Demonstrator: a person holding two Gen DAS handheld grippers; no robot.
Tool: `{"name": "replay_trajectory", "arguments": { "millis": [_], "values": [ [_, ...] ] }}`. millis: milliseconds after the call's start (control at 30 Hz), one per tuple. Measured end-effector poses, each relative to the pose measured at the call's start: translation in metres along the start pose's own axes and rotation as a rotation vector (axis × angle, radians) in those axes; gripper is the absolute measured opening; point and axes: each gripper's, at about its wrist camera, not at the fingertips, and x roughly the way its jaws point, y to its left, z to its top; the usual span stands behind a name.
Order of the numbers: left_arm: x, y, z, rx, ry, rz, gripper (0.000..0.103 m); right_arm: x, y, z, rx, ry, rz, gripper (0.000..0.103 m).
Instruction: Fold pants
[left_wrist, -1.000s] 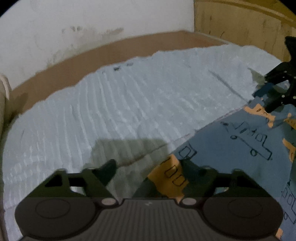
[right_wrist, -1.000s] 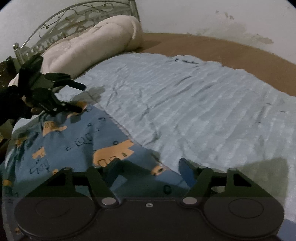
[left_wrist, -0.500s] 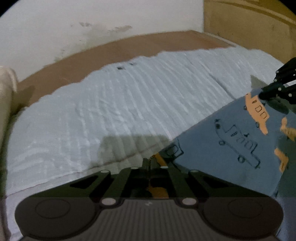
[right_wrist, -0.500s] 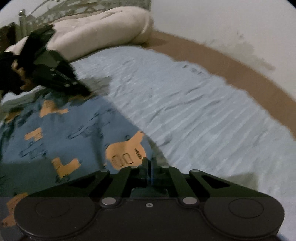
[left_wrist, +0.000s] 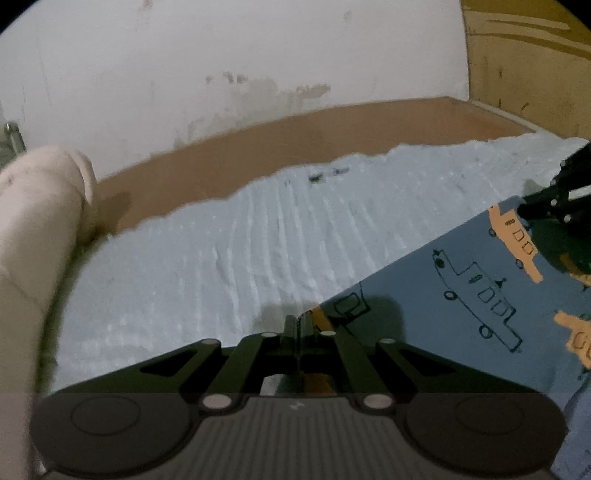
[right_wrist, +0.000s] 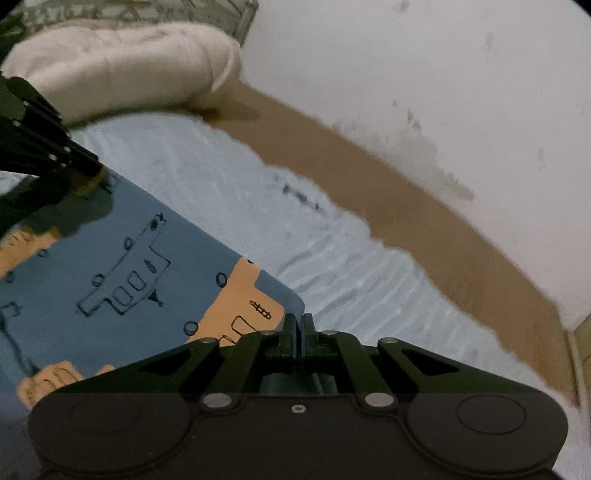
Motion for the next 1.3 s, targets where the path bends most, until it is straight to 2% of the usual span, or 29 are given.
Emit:
{"name": "replay_trajectory", "arguments": {
  "millis": [167,267,300,333,400,467,533,600,633,700,733,833,967,1133,1300],
  "values": [
    [0.008,0.011,-0.013,-0.063,0.011,-0.060,0.001,0.021,0.001,-0.008,0.029,0.044,0.029,0.000],
    [0.009,0.021,-0.012,-0.069,0.028,-0.106,0.013,0.016,-0.008,-0.009,0.071,0.035,0.067,0.004],
    [0.008,0.024,-0.011,-0.067,0.030,-0.107,0.031,0.013,-0.009,-0.011,0.089,0.031,0.079,0.007],
    [0.006,0.027,-0.011,-0.062,0.028,-0.107,0.046,0.014,-0.013,-0.008,0.107,0.026,0.094,0.015],
    [0.000,0.031,-0.013,-0.058,0.021,-0.111,0.054,0.012,-0.016,-0.006,0.141,0.017,0.122,0.024],
    [0.000,0.036,-0.013,-0.070,0.027,-0.130,0.055,0.015,-0.017,-0.003,0.174,0.009,0.150,0.039],
    [0.001,0.042,-0.014,-0.086,0.047,-0.157,0.055,0.017,-0.017,-0.003,0.196,0.018,0.162,0.043],
    [0.003,0.045,-0.015,-0.090,0.076,-0.169,0.053,0.023,-0.012,-0.003,0.199,0.038,0.169,0.043],
    [0.004,0.045,-0.016,-0.087,0.091,-0.177,0.036,0.026,-0.010,-0.004,0.193,0.046,0.165,0.041],
    [0.006,0.043,-0.017,-0.090,0.115,-0.209,0.010,0.028,-0.006,-0.005,0.189,0.054,0.161,0.024],
    [0.005,0.042,-0.018,-0.099,0.118,-0.218,0.004,0.027,-0.005,-0.005,0.192,0.047,0.163,0.014],
    [-0.007,0.034,-0.017,-0.100,0.083,-0.173,0.001,0.017,-0.005,-0.006,0.194,0.013,0.149,0.006],
    [-0.041,0.025,-0.019,-0.084,0.001,-0.138,0.001,-0.016,-0.003,-0.009,0.202,-0.067,0.123,0.004],
    [-0.103,0.010,-0.036,-0.039,-0.109,-0.114,0.001,-0.082,0.015,-0.020,0.146,-0.170,0.079,0.003],
    [-0.164,-0.011,-0.062,0.040,-0.221,-0.105,0.001,-0.151,0.038,-0.046,0.108,-0.246,0.029,0.001]
  ]
}}
